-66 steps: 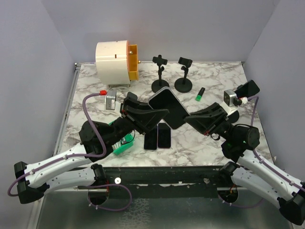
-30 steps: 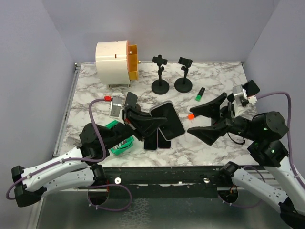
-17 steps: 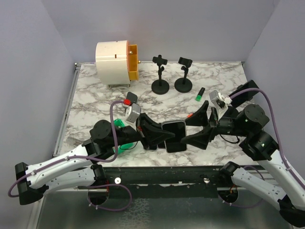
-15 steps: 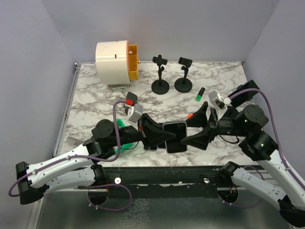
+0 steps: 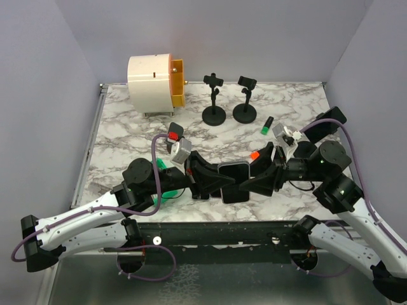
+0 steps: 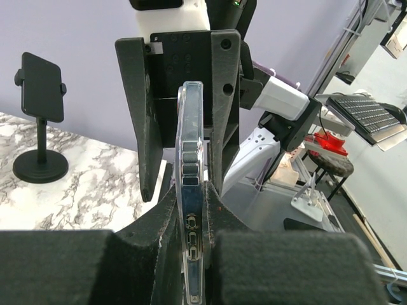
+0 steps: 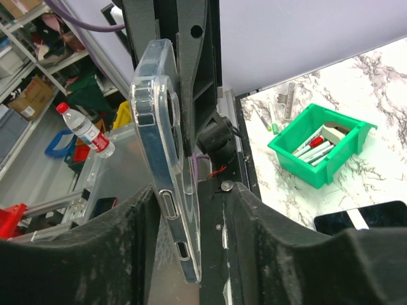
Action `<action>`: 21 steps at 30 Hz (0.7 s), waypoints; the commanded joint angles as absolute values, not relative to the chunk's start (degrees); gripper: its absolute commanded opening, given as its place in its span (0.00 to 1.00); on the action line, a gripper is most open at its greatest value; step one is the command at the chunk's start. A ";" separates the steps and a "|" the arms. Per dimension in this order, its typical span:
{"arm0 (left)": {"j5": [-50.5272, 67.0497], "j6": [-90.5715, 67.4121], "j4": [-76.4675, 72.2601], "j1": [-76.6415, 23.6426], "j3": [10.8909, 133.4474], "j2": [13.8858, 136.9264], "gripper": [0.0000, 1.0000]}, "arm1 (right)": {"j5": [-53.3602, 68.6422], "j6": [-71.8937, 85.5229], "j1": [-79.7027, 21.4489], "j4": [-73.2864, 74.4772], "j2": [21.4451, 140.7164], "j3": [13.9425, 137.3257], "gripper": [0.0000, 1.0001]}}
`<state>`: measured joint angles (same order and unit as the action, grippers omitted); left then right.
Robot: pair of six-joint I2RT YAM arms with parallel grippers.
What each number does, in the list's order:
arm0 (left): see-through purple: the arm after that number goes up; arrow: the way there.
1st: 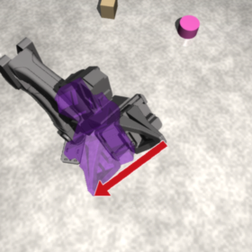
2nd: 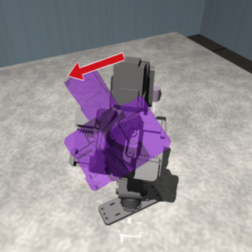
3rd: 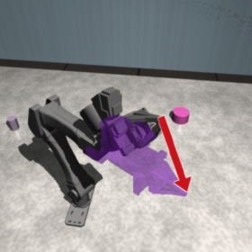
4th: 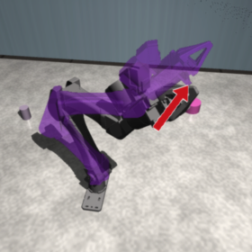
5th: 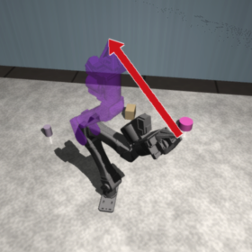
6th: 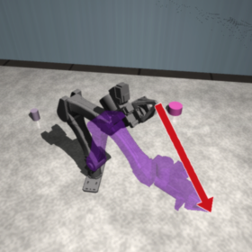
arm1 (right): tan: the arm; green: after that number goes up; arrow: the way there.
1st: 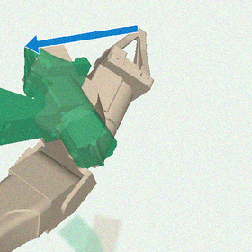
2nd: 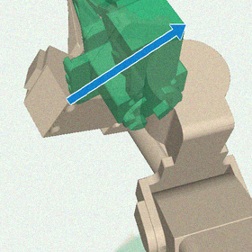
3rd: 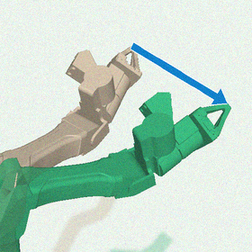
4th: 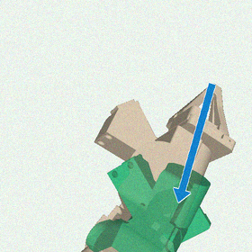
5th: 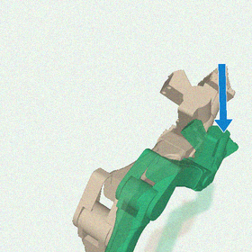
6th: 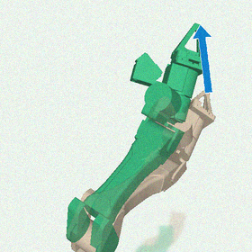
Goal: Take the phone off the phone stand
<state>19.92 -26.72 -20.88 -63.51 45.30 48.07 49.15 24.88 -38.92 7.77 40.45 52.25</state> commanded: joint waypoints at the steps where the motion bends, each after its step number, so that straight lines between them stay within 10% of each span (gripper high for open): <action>1: 19.68 -25.80 -24.61 -63.77 47.89 47.53 0.00 | 50.85 26.78 -38.85 3.90 39.85 50.35 0.49; 21: 17.86 -25.75 -24.61 -63.78 46.36 46.27 0.11 | 47.80 28.31 -38.85 0.48 37.59 47.73 0.01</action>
